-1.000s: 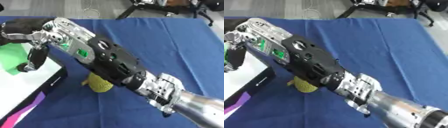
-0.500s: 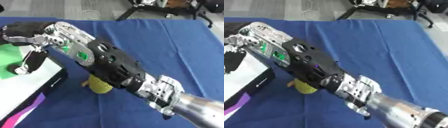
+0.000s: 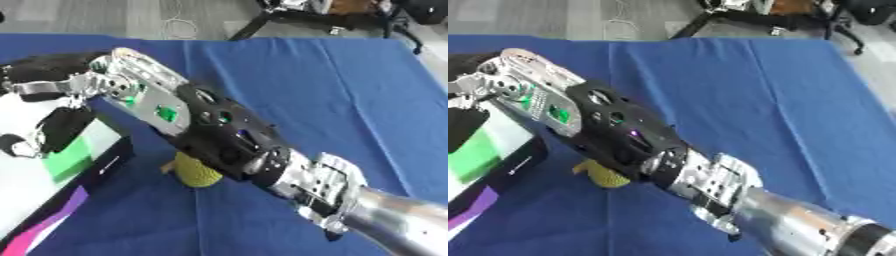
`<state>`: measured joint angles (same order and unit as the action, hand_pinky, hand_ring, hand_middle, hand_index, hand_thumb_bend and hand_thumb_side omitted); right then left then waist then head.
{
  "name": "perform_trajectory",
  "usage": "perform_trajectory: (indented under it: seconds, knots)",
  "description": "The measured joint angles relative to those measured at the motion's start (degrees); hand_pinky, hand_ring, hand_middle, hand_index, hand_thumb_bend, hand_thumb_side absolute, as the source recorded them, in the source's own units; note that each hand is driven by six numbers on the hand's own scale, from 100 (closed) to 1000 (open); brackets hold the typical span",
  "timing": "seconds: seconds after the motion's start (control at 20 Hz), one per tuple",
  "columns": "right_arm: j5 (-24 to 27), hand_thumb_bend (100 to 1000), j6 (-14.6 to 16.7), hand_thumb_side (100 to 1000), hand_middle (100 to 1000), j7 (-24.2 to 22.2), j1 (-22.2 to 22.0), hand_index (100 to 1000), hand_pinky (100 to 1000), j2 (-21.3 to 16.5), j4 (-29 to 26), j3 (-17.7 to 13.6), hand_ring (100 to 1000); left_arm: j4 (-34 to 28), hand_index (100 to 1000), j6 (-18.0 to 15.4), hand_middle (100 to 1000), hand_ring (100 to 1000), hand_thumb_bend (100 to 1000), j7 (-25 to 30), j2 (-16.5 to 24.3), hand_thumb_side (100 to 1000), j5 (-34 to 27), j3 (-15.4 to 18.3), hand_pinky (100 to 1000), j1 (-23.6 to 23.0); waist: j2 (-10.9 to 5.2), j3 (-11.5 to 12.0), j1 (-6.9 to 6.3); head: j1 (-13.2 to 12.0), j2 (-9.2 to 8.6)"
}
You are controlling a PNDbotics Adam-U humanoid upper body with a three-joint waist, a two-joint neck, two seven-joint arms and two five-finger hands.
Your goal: Pick up objects on the table and place them in the box.
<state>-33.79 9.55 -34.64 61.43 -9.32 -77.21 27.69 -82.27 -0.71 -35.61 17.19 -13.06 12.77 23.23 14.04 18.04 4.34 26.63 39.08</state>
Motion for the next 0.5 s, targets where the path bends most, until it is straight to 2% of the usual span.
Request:
perform_trajectory:
  seconds: [0.2, 0.25, 0.3, 0.35, 0.4, 0.5]
  knots:
    - [2.01, 100, 0.57, 505, 995, 2.14, 0.01, 983, 1000, -0.06, -1.00, -0.86, 1000, 0.37, 799, -0.54, 588, 775, 638, -0.78, 1.10, 577, -0.32, 0.87, 754, -0.44, 0.13, -0.15, 0.00, 0.03, 0.00]
    - [2.77, 100, 0.17, 447, 984, 3.21, 0.13, 978, 1000, -0.20, -1.76, -1.35, 1000, 0.45, 799, -0.65, 588, 775, 637, -0.94, 1.44, 577, -0.44, 0.97, 754, -0.65, 0.13, -0.31, 0.00, 0.02, 0.01]
    - [3.58, 100, -0.51, 433, 977, 4.48, 0.51, 974, 1000, -0.63, -2.69, -1.96, 1000, 0.51, 799, -0.74, 588, 775, 636, -1.08, 1.68, 577, -0.50, 1.14, 754, -0.76, 0.13, -0.43, 0.00, 0.01, 0.01]
    - [4.76, 100, -1.45, 339, 963, 5.81, 1.09, 961, 1000, -1.20, -3.69, -2.58, 1000, 0.55, 799, -0.83, 588, 775, 634, -1.24, 1.95, 577, -0.52, 1.22, 754, -0.94, 0.13, -0.58, 0.00, 0.00, 0.02]
    - [6.16, 100, -2.60, 326, 960, 7.17, 1.78, 958, 1000, -1.85, -4.81, -3.21, 1000, 0.57, 799, -0.87, 588, 775, 634, -1.34, 2.17, 577, -0.52, 1.31, 754, -1.10, 0.13, -0.81, 0.00, -0.05, 0.04]
    - [9.53, 100, -5.18, 232, 921, 10.08, 3.63, 933, 984, -3.77, -7.52, -4.62, 965, 0.57, 799, -1.01, 588, 775, 632, -1.53, 2.58, 576, -0.52, 1.53, 754, -1.21, 0.13, -1.43, 0.00, -0.28, 0.09]
